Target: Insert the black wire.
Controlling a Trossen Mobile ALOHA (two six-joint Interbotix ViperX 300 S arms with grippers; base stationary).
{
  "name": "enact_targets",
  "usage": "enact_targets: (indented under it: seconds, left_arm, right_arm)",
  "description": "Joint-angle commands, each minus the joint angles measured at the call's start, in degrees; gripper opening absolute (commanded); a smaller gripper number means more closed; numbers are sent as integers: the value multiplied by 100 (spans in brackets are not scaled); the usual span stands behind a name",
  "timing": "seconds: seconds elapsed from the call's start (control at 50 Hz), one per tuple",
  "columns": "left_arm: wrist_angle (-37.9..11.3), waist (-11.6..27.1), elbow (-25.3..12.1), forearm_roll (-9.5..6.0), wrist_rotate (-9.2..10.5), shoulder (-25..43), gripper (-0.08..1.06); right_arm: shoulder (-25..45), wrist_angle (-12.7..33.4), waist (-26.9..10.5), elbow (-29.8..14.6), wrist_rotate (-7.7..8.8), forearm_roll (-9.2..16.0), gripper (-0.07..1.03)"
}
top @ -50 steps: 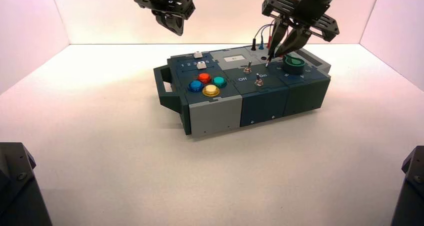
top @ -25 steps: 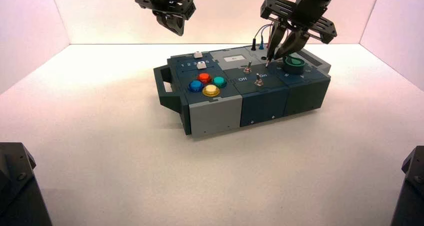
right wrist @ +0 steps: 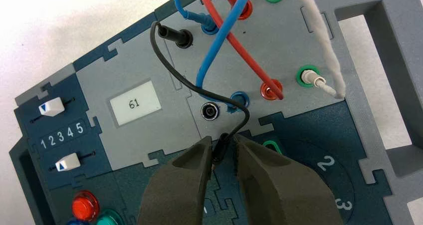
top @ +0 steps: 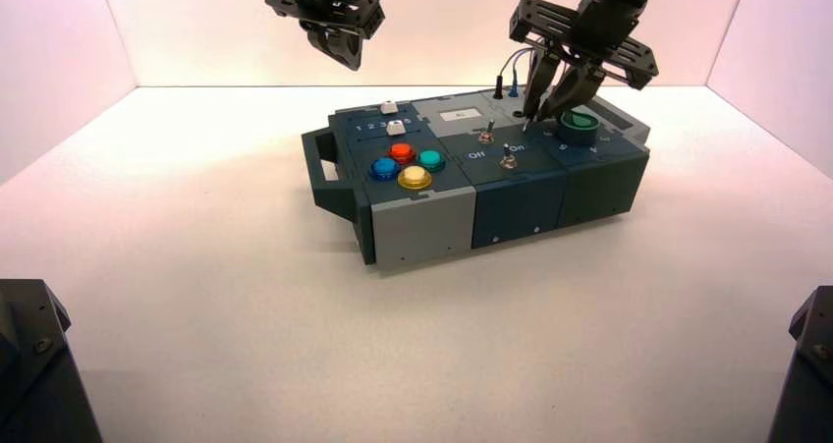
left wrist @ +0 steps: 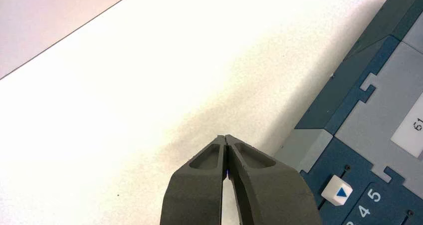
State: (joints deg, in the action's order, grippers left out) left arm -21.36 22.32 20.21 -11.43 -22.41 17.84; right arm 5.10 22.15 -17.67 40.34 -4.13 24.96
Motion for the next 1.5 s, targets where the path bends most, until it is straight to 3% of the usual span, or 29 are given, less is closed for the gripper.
enact_targets:
  seconds: [0.02,0.26,0.52,0.86,1.22,1.5]
  left_arm:
    - [44,-44,-149,0,-26,-114,-3]
    - [44,-44,-158,0,-26,-114,-3]
    - [53,-44,-158,0,-26,-114,-3]
    - [53,-44,-193,-9,0,-105,-3]
    - [44,-44,-220,-44,9,-149,-3]
    - [53,-44,-211,-53,9,-255,-3]
  right_arm:
    - [-88,-35,26,-149,9,18,21]
    - [-79,-123,26,-123,9,18,-2]
    - [-79,-132,26,-141,26,-9,-2]
    - [-149,-396,-53,-158,167,-114,-2]
    - [-149,-668,-510,-378,167,-563,-2]
    - [-149,-791,-545,-369,167,-932,-2]
